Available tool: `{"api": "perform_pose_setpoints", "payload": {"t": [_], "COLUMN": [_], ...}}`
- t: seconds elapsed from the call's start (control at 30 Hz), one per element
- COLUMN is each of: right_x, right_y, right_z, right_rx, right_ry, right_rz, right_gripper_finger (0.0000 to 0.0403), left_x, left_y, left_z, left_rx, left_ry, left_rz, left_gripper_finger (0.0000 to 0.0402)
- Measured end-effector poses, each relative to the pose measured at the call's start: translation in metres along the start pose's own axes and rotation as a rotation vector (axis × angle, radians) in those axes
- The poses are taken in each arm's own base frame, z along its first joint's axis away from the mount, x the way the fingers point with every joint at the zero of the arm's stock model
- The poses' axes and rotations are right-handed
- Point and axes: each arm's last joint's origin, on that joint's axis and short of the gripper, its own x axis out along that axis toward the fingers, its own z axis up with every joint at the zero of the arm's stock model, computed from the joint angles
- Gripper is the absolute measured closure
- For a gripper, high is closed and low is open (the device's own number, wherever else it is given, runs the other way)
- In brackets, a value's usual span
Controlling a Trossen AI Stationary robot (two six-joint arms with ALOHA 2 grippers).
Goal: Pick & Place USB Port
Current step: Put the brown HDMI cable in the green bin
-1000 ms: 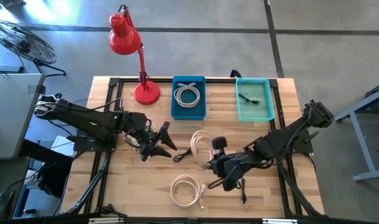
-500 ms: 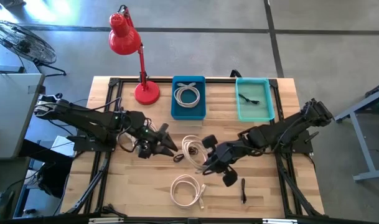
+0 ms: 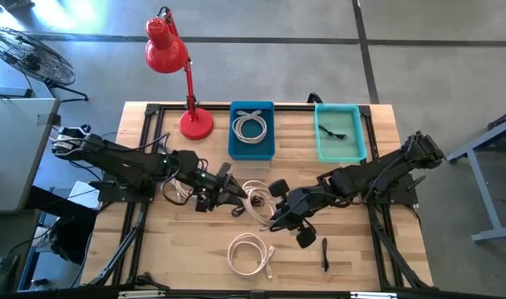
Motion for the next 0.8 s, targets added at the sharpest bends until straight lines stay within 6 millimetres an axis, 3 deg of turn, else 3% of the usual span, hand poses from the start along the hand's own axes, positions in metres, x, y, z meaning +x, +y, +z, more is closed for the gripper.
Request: {"api": "perform_pose_setpoints", "payload": {"t": [0.47,0.57,0.67,0.8], "right_x": [0.000,0.000,0.000,0.000], "right_y": [0.000,0.000,-0.001,-0.001], "right_z": [0.000,0.000,0.000,-0.001], "right_rx": [0.004,0.005,0.009,0.080], "right_ry": [-0.001,-0.001,0.002,0.008], "right_rz": [0.001,-0.005,-0.018,-0.044], "right_gripper_finger": [0.0368,0.0368,0.0354,0.0288], "left_x": [0.020,0.020,0.020,0.019], "left_y": [-0.008,-0.007,-0.007,-0.006], "left_z": [-0.009,-0.010,-0.012,-0.014], "left_rx": [-0.048,-0.048,-0.050,-0.052], "left_ry": [0.038,0.083,0.143,0.206], "left_rz": [0.065,0.091,0.111,0.138], "left_gripper_finger": [0.0219,0.0271,0.0365,0.0380]}}
